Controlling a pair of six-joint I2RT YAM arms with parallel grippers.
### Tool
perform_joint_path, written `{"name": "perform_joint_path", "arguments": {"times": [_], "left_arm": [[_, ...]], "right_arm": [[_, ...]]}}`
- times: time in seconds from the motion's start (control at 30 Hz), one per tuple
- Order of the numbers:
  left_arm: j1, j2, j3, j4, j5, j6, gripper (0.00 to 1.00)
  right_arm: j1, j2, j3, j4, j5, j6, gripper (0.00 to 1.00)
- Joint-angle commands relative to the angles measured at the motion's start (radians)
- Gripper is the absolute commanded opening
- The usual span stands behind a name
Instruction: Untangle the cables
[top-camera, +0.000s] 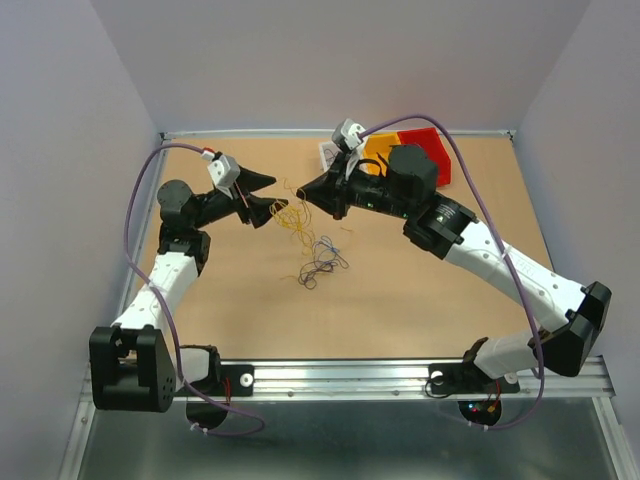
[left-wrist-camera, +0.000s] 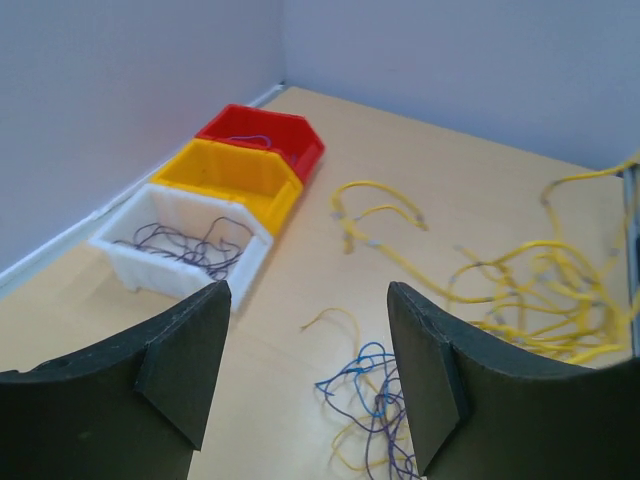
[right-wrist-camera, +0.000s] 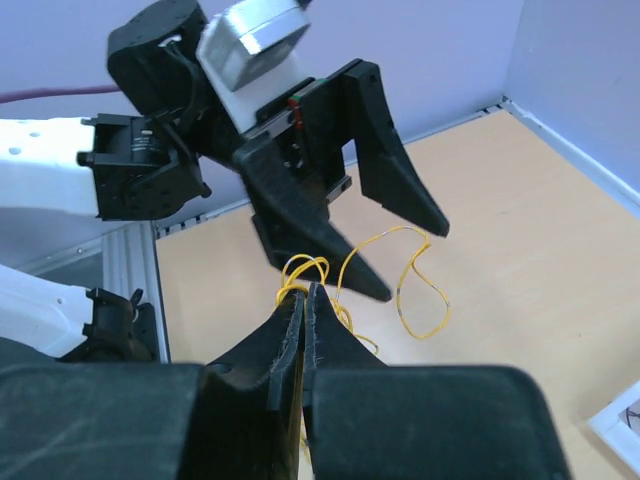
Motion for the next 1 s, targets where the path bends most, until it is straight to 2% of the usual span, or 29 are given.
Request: {"name": "perform_joint_path", "arguments": {"times": [0.0,0.27,0.37,0.4,0.47,0.57,0.63,0.73,0.83,0.87,0.97], "left_arm": [[-0.053,-0.051,-0.020,0.120,0.182,-0.003,0.76],[-0.098,-0.102,-0.069,0.112,0.192,0.086,0.79],[-0.098,-0.123,-0.066,0.077,0.048,0.100,0.79],[-0.098,-0.131,-0.060,0.046,-0.092,0.104,0.79],[-0.096,-0.136,-0.053,-0.002,-0.149,0.114,0.79],[-0.108,-0.124,-0.053,0.008,-0.005,0.131,0.81],[-0.136,-0.122,-0.057,0.005,-0.015,0.170,0.86],[-0.144,-0.117,-0.074,0.018,-0.072,0.184,0.87],[-0.131,-0.105,-0.051,-0.015,-0.281,0.106,0.87],[-0.127,-0.101,-0.042,-0.017,-0.300,0.097,0.87],[-0.125,-0.119,-0.051,-0.023,-0.472,0.051,0.85]], "right_arm": [[0.008,0.009,0.028,0.012,0.060,0.026,0.01],[0.008,0.010,0.021,0.013,0.159,0.048,0.01],[0.010,0.013,0.022,0.013,0.256,0.088,0.01],[0.010,0.013,0.022,0.013,0.337,0.118,0.00],[0.010,0.012,0.018,0.013,0.377,0.135,0.01],[0.010,0.029,0.045,0.013,0.344,0.138,0.00],[0.010,0.033,0.073,0.013,0.311,0.143,0.01],[0.008,0.035,0.097,0.016,0.377,0.163,0.01],[0.010,0.013,0.108,0.026,0.501,0.203,0.01],[0.010,0.009,0.111,0.029,0.523,0.210,0.01],[0.010,0.001,0.137,0.033,0.624,0.244,0.01]]}}
